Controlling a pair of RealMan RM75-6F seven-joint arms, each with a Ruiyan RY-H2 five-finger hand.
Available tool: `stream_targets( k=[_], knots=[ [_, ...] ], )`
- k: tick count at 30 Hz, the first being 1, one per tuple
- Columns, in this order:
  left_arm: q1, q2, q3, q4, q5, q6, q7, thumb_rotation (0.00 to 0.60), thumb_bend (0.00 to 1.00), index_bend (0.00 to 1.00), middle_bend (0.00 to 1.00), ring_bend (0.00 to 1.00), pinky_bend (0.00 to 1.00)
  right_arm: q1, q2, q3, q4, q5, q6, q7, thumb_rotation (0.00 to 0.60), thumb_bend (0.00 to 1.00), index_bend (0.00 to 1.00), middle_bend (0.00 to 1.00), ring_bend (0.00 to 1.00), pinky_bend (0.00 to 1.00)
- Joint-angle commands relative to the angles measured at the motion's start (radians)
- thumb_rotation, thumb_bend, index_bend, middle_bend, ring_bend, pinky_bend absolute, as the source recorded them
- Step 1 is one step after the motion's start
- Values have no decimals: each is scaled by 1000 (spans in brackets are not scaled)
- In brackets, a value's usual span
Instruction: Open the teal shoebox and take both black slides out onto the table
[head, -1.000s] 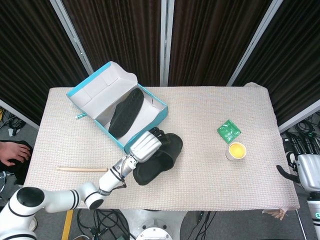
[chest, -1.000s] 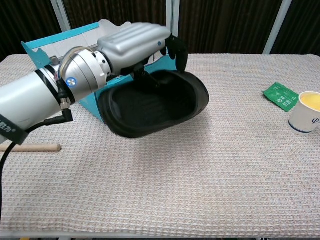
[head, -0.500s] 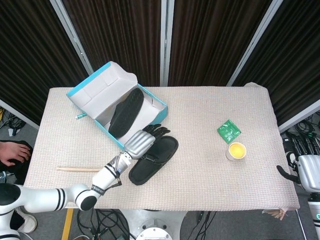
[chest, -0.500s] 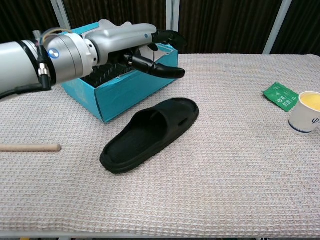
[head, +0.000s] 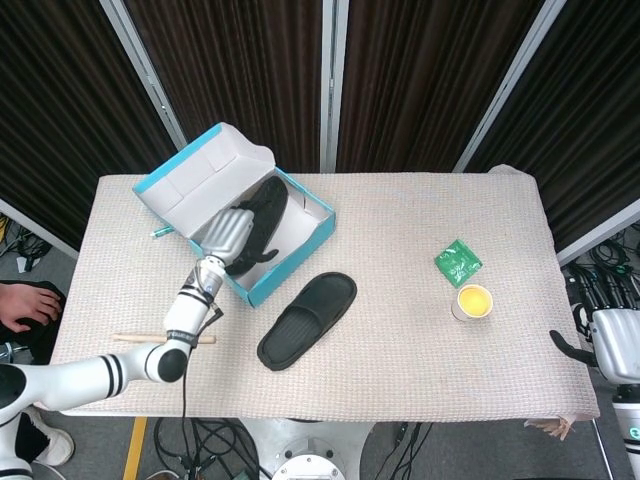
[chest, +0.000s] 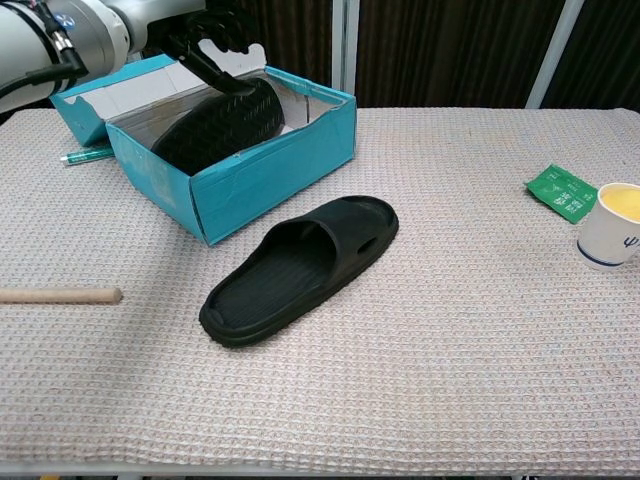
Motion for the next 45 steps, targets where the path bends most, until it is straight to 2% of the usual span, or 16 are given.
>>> stream_targets(
  k=[1, 9, 13, 24, 28, 33, 37, 41, 45],
  knots=[
    [-52, -47, -44, 124, -157, -45, 69, 503, 212, 203, 228, 218, 350, 0, 1, -1, -2, 0, -1, -2, 600, 115, 52, 110, 26, 85],
    [-89, -103, -33, 235, -309, -79, 143, 485, 213, 198, 228, 219, 356, -5, 6, -1, -3, 6, 3, -2, 600, 115, 52, 110, 26, 85],
    [-99, -130, -26, 282, -320, -88, 157, 445, 213, 197, 228, 219, 357, -9, 7, -1, -1, 11, 6, 1, 600, 115, 52, 110, 26, 85],
    [-108, -187, 5, 354, -286, -73, 198, 420, 213, 197, 228, 219, 357, -5, 6, 0, 3, 17, -5, 1, 600, 115, 52, 110, 26, 85],
    [-103, -195, -1, 356, -275, -87, 184, 417, 216, 198, 229, 219, 358, -5, 5, 0, 5, 19, -7, 2, 600, 115, 52, 110, 26, 85],
    [-92, -192, -11, 332, -221, -107, 130, 488, 220, 200, 261, 251, 361, -3, 4, 2, 5, 21, -9, 0, 600, 115, 52, 110, 26, 86],
    [-86, -196, -14, 321, -163, -113, 83, 588, 221, 202, 302, 288, 361, -3, 4, 1, 4, 21, -10, -3, 600, 115, 52, 110, 26, 86],
    [-79, -199, -11, 313, -99, -123, 36, 600, 222, 207, 328, 316, 378, -5, 5, 2, 2, 23, -8, -5, 600, 115, 52, 110, 26, 85],
    [-73, -202, -5, 306, -43, -130, -4, 600, 222, 213, 350, 385, 429, -6, 6, 1, 1, 24, -8, -5, 600, 115, 52, 110, 26, 85]
  ],
)
